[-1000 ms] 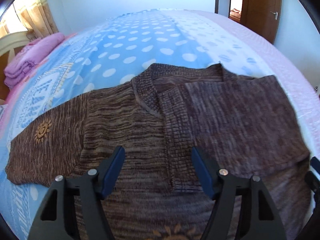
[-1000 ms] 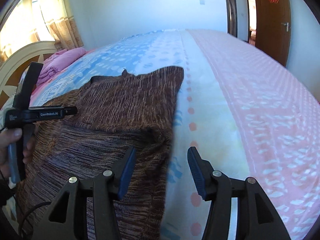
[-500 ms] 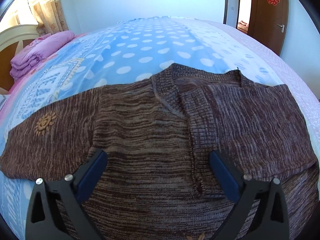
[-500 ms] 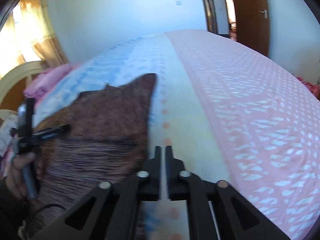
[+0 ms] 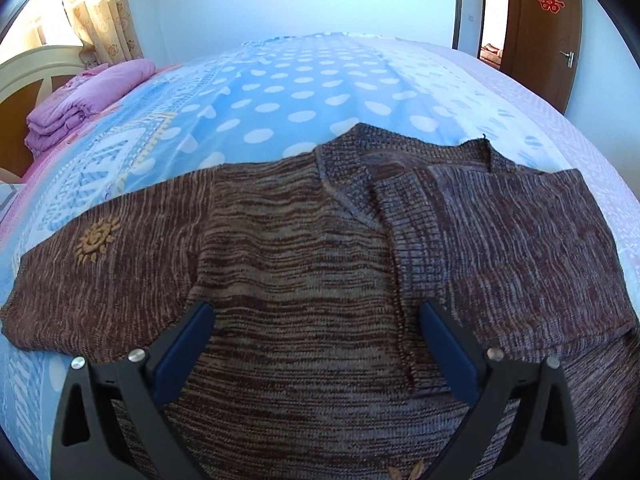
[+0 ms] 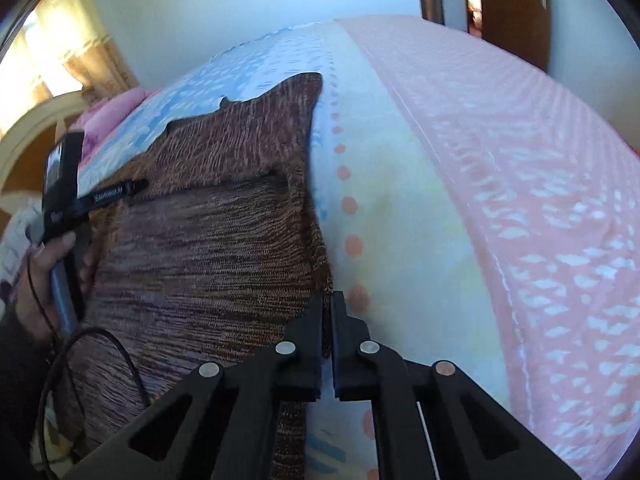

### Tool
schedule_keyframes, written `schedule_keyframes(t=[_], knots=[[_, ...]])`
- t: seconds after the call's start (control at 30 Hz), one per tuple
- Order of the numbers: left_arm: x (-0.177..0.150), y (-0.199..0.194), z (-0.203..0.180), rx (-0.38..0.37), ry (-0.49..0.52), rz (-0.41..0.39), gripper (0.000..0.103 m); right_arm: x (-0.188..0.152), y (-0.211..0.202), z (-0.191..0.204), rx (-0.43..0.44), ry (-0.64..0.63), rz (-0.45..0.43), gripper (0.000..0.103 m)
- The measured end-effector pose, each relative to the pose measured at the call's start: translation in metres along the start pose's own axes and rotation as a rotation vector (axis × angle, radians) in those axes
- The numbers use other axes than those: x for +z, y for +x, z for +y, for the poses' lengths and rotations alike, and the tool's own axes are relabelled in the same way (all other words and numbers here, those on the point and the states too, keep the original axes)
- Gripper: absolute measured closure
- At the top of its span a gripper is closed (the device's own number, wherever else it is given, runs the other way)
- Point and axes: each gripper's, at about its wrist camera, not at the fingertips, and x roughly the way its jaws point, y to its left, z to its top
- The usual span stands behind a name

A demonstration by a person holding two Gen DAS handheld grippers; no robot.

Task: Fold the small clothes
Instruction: 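Open the right tool to release the sleeve and withdraw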

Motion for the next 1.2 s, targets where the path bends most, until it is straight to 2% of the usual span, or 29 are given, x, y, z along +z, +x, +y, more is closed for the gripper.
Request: schedule_keyframes(t=[0.07,0.13,0.17,0.33,0.43,0.5,0.6,0.67,0.77,0.83,0.9,0.93,1.1,1.2], knots=[[-0.002,0.001,0.004,-0.014,-0.018,0.019,0.0,-0.001,-0.002,0.006,-0.001,-0.015,-0.015,0.09],[-0.003,0.004,0.009,-0.048,-0.049,0.039,0.0,-0.001,-0.009,0.013,-0.018,-0.025,-0.045,0.05],[-0.003,0.004,0.012,-0.065,-0.063,0.041,0.0,0.001,-0.013,0.017,-0.034,-0.035,-0.07,0.049],[-0.002,-0.001,0.01,-0.05,-0.015,0.035,0.0,0.03,-0.023,0.065,0.001,-0.151,-0.124,0.049],[-0.007,-0.011,0.017,0.021,-0.014,0.004,0.0,0.058,-0.019,0.091,0.062,-0.191,-0.172,0.049],[-0.011,-0.019,0.027,0.036,-0.027,-0.016,0.0,0.077,-0.006,0.103,0.07,-0.184,-0.171,0.049],[-0.014,-0.036,0.047,0.055,-0.051,-0.063,0.0,0.101,0.026,0.131,0.133,-0.206,-0.143,0.049],[-0.017,-0.054,0.068,0.061,-0.065,-0.107,0.0,0.11,0.05,0.148,0.107,-0.229,-0.127,0.049],[-0.017,-0.072,0.097,0.081,-0.078,-0.146,0.0,0.115,0.087,0.174,0.119,-0.265,-0.084,0.05],[-0.017,-0.074,0.124,0.117,-0.087,-0.136,0.0,0.113,0.104,0.187,0.123,-0.286,-0.055,0.053],[-0.017,-0.067,0.144,0.162,-0.098,-0.125,0.0,0.104,0.122,0.197,0.153,-0.311,0.023,0.057],[-0.019,-0.064,0.155,0.188,-0.108,-0.116,0.0,0.097,0.12,0.201,0.146,-0.331,-0.002,0.057],[-0.033,-0.049,0.206,0.255,-0.202,-0.068,0.0,0.085,0.107,0.214,0.134,-0.429,0.005,0.057],[-0.041,-0.049,0.226,0.306,-0.242,-0.063,0.0,0.102,0.1,0.213,0.159,-0.37,-0.065,0.057]])
